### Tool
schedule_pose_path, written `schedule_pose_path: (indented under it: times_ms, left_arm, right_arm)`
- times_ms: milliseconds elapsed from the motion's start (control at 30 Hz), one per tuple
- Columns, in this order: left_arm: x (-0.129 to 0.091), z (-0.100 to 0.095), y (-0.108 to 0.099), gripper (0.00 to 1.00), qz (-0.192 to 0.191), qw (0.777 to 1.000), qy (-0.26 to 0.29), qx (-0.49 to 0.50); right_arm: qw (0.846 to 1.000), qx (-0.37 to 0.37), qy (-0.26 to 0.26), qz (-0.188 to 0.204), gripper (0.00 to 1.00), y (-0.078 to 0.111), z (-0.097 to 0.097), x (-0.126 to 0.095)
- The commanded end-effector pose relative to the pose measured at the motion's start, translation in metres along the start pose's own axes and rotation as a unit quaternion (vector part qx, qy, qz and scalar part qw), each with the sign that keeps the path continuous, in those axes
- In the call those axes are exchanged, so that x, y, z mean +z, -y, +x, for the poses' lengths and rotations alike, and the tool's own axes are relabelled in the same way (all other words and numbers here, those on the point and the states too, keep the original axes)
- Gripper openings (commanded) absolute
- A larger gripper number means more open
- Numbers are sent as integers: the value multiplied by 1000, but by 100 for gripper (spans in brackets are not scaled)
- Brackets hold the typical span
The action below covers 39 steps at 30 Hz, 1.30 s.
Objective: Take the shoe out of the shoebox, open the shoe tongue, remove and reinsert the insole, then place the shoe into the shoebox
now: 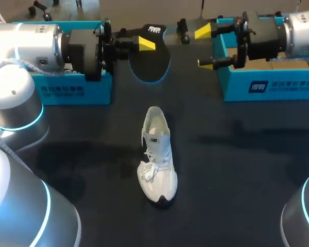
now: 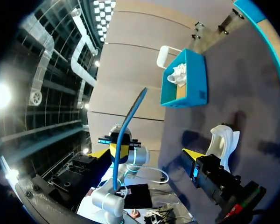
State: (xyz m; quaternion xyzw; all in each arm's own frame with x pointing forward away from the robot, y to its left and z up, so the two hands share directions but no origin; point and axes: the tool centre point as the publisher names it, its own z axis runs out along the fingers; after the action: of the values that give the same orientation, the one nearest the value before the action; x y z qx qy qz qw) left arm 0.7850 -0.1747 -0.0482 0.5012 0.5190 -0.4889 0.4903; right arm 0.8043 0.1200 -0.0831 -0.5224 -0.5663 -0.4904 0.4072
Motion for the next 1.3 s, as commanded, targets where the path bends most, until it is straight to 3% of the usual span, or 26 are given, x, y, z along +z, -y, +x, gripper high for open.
schedule_pose_path:
  times_ms: [33,167,733,1033,1300]
  left_arm:
    - [1,0,-1,0,1,1000,0,1]
    - [1,0,-1,0,1,1000,0,1]
    - [1,0,-1,0,1,1000,0,1]
    - [-8,-12,6,0,-21,981,-10,-194]
    - [-8,-11,11,0,-3,934,-25,-356]
  right_arm:
    - [1000,2,3,-2,100,13,-2,-20]
    - [1000,8,-2,-9,100,24,-4,-30]
    - [1000,-1,-19,-8,100,23,-4,-31]
    - [999,-5,-39,4,100,26,-4,-38]
    - [999,-7,-33,17,100,30,-1,-36]
